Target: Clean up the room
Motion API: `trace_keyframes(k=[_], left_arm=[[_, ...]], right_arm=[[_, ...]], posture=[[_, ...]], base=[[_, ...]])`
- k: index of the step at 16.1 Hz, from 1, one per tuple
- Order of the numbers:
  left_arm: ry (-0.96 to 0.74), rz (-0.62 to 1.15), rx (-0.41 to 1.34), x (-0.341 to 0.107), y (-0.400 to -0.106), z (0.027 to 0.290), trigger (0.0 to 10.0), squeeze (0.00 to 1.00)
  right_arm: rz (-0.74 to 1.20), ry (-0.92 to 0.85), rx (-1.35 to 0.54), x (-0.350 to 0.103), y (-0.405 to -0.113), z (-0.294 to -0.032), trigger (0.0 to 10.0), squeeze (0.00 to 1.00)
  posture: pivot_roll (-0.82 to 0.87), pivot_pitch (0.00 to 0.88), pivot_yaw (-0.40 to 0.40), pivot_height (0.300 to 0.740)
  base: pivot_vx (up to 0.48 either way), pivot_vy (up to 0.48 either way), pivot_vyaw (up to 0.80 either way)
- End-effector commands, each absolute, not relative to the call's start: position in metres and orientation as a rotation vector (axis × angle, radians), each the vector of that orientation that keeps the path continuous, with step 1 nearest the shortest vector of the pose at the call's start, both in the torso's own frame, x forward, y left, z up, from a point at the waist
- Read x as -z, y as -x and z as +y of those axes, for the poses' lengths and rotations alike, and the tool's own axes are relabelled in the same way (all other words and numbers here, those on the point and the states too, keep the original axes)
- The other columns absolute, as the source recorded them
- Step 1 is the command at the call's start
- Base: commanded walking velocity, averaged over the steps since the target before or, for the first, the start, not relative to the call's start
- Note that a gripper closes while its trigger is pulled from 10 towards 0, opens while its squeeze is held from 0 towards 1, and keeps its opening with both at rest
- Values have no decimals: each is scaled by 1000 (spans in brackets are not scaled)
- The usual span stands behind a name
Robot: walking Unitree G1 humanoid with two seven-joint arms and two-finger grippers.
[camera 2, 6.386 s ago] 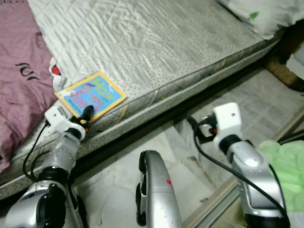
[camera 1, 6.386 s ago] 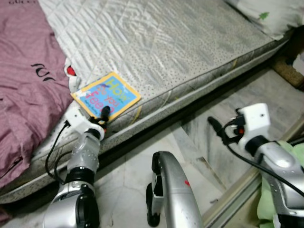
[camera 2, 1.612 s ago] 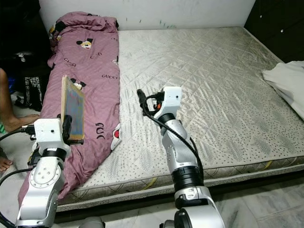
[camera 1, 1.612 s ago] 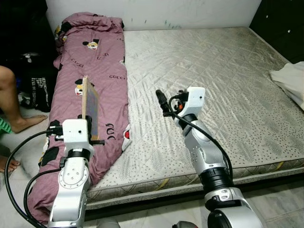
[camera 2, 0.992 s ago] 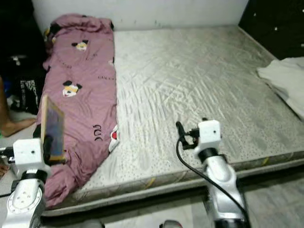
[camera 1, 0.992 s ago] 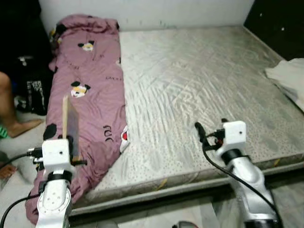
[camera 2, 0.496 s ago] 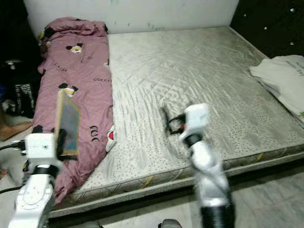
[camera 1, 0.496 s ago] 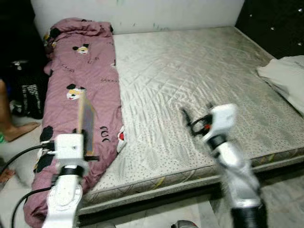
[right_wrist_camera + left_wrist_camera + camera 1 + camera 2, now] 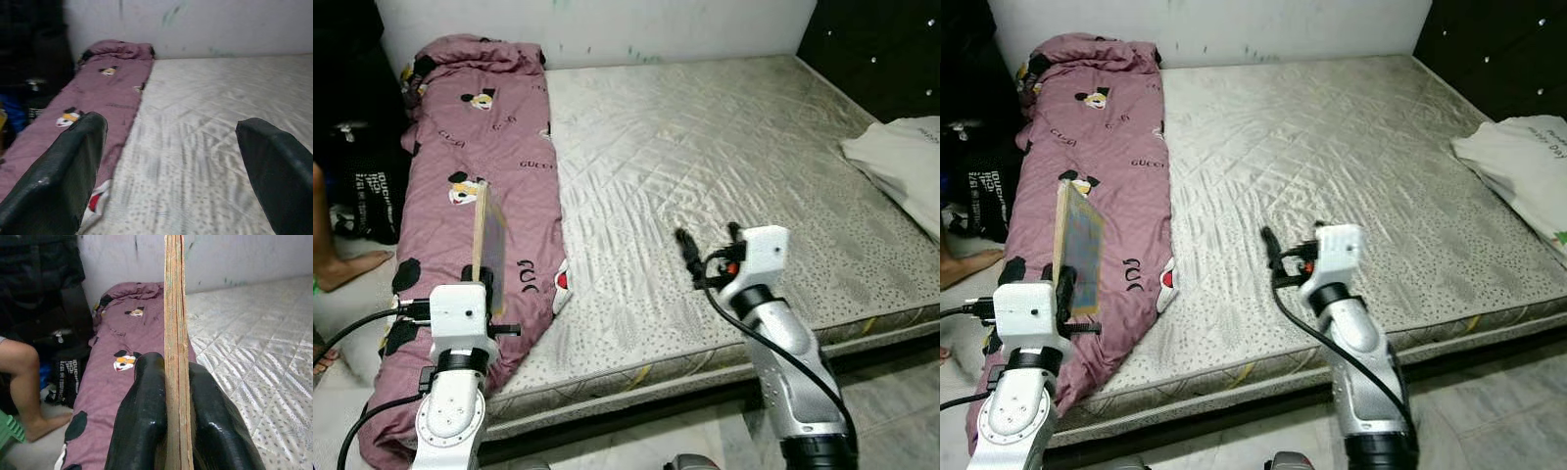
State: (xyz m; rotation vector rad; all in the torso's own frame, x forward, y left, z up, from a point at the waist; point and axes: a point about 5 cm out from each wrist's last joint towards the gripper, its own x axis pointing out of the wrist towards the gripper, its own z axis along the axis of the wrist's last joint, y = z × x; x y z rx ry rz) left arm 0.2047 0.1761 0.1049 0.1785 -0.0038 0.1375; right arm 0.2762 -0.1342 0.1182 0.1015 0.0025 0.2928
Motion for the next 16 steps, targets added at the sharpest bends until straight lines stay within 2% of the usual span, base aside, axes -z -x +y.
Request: trace_keyframes(k=[1, 4, 5, 9, 13, 16], left_arm=[[-187, -53, -137, -114, -205, 174, 10000, 0], [-162, -86, -43, -124, -212, 161, 10000, 0], [-177, -70, -27, -120, -212, 163, 10000, 0], [-168, -25, -105, -107, -208, 172, 10000, 0], [-168, -40, -106, -110, -215, 171, 10000, 0], [-173, -57, -73, -112, -217, 166, 10000, 0]], right_arm=[[15, -113, -287, -118, -279, -136, 10000, 0], [13, -123, -310, -121, -283, -129, 10000, 0], [11, -124, -316, -122, -284, -127, 10000, 0], [5, -129, -295, -123, -286, -126, 10000, 0], [13, -117, -310, -122, -287, -123, 10000, 0], [15, -99, -327, -122, -287, -120, 10000, 0]], posture=[[-21, 0, -36, 740], [-5, 0, -39, 740], [-6, 0, -35, 740], [-16, 0, -30, 740], [-16, 0, -33, 740], [-12, 0, -42, 740]], base=[[0, 0, 0], [0, 0, 0], [0, 0, 0], [0, 0, 0], [0, 0, 0], [0, 0, 800]])
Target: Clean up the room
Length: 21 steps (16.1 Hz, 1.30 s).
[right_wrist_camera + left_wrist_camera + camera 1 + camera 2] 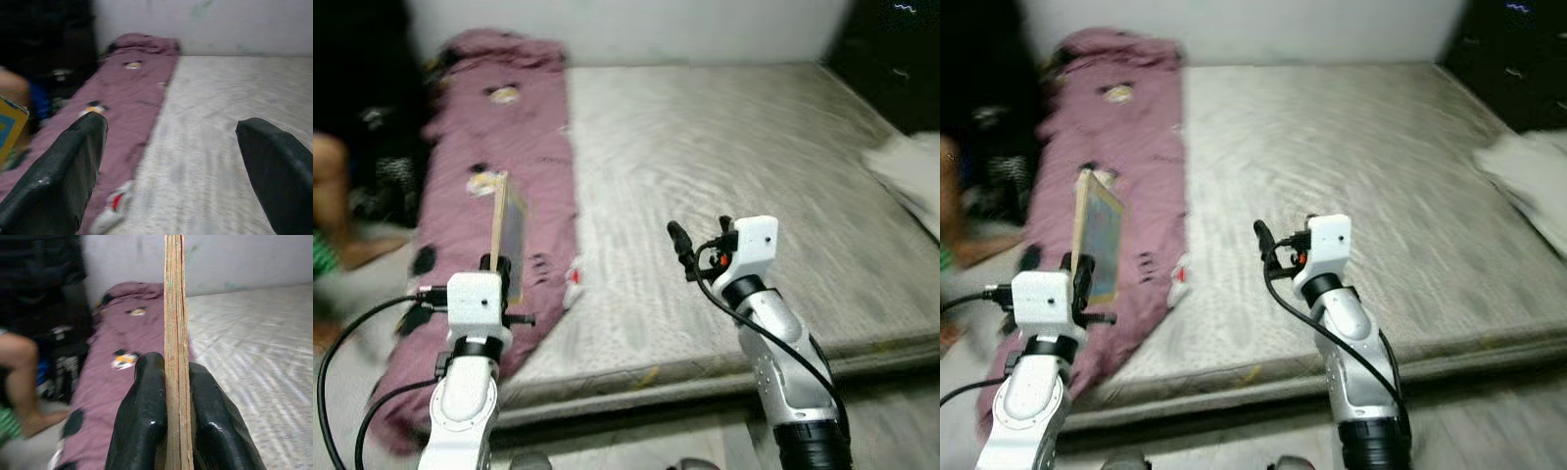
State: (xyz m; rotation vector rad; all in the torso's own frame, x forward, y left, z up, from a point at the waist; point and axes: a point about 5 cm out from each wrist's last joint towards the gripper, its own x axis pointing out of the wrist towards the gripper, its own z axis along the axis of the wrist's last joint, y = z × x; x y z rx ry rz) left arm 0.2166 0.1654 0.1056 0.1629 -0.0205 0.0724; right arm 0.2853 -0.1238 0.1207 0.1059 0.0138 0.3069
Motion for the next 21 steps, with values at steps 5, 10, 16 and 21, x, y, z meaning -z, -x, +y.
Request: trace_keyframes(k=[5, 10, 16, 21], left_arm=[[-162, -50, -79, -110, -217, 166, 10000, 0], [-159, -47, -98, -110, -217, 168, 10000, 0], [-162, -48, -87, -111, -218, 168, 10000, 0], [-163, -48, -82, -111, -219, 167, 10000, 0]], right_arm=[[20, -118, -306, -122, -290, -122, 10000, 0], [21, -119, -305, -122, -290, -122, 10000, 0], [22, -120, -303, -122, -290, -122, 10000, 0], [26, -122, -303, -122, -290, -122, 10000, 0]], posture=[[-16, 0, -36, 740], [-16, 0, -36, 740], [-20, 0, -35, 740], [-22, 0, -33, 740]], base=[[0, 0, 320], [0, -223, 0], [0, -287, 0], [0, -294, 0]])
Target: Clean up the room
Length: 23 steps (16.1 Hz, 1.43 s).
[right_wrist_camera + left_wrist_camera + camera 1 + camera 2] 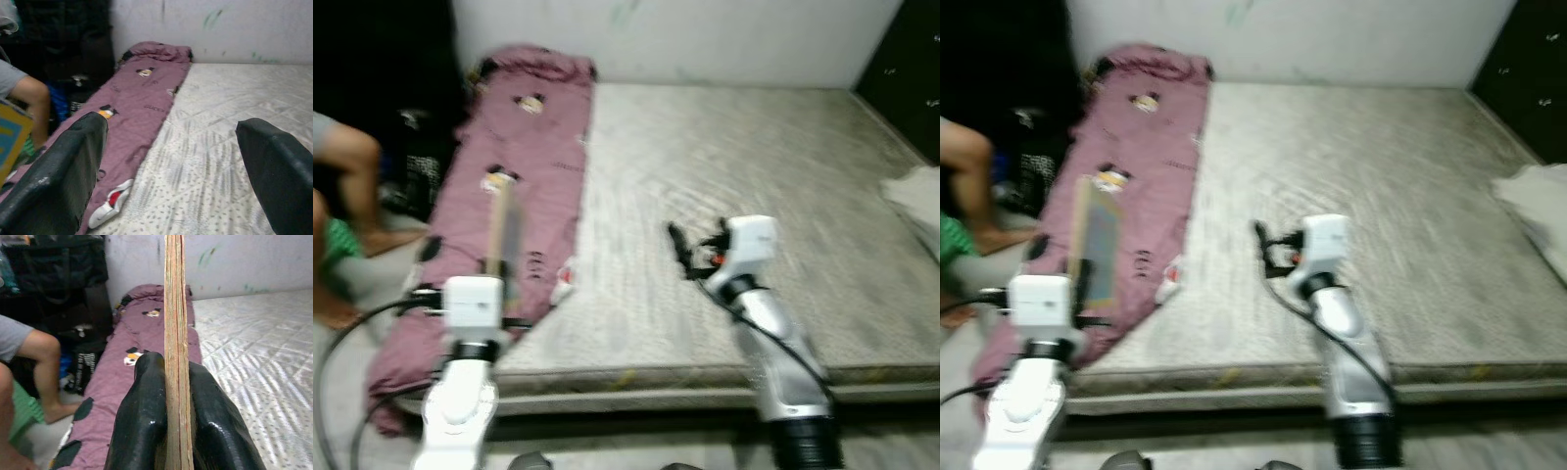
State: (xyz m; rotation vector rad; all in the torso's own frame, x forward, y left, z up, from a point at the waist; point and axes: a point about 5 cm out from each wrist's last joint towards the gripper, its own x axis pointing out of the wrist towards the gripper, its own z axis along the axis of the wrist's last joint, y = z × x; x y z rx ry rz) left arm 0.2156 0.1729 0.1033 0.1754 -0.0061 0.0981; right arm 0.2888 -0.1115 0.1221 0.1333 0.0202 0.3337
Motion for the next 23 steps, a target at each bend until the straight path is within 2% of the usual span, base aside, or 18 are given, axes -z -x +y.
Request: trace_keyframes(k=[1, 16, 23], left_arm=[[-163, -48, -80, -111, -219, 166, 10000, 0], [-157, -48, -75, -110, -221, 163, 10000, 0], [-139, -75, -49, -113, -222, 161, 10000, 0]], right_arm=[[26, -122, -303, -122, -290, -122, 10000, 0], [36, -115, -305, -121, -291, -123, 10000, 0], [40, -114, -305, -120, -292, -123, 10000, 0]], posture=[[-22, 0, -32, 740], [-26, 0, -36, 740], [-26, 0, -38, 740]], base=[[0, -292, 0], [0, -299, 0], [0, 0, 0]])
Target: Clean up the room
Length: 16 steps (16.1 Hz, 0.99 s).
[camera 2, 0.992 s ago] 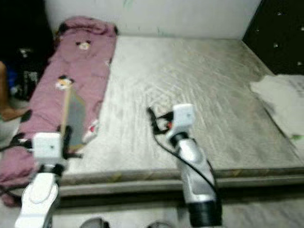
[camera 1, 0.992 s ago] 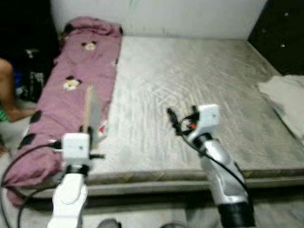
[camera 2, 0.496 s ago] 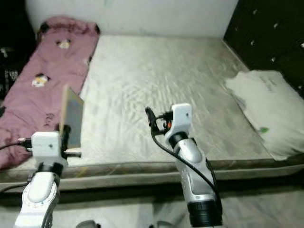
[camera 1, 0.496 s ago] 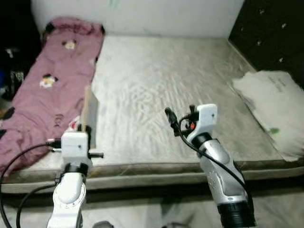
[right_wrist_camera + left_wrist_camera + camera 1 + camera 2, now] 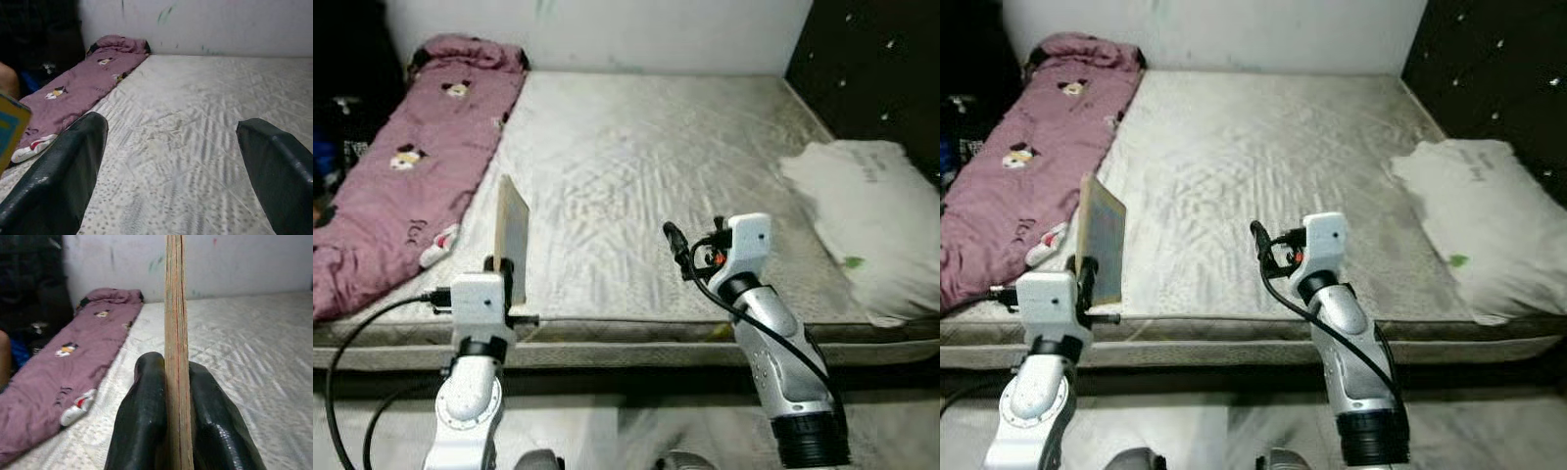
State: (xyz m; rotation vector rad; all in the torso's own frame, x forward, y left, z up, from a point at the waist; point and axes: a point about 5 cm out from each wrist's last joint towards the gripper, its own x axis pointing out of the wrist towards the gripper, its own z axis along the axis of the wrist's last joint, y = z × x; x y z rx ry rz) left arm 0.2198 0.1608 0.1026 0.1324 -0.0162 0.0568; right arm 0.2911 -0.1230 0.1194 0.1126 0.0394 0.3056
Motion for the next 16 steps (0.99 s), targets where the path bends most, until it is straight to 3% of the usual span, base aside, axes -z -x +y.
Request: trace_keyframes(k=[1, 3, 16], left_arm=[[-132, -83, -34, -114, -222, 159, 10000, 0], [-133, -83, -32, -114, -222, 159, 10000, 0], [-126, -79, -11, -113, -221, 155, 10000, 0]], right_arm=[[40, -113, -306, -120, -292, -123, 10000, 0], [40, -113, -305, -120, -292, -122, 10000, 0], [34, -99, -284, -118, -293, -127, 10000, 0]], posture=[[-26, 0, -38, 740], [-26, 0, -37, 740], [-23, 0, -37, 740]], base=[[0, 0, 0], [0, 0, 0], [283, 0, 0]])
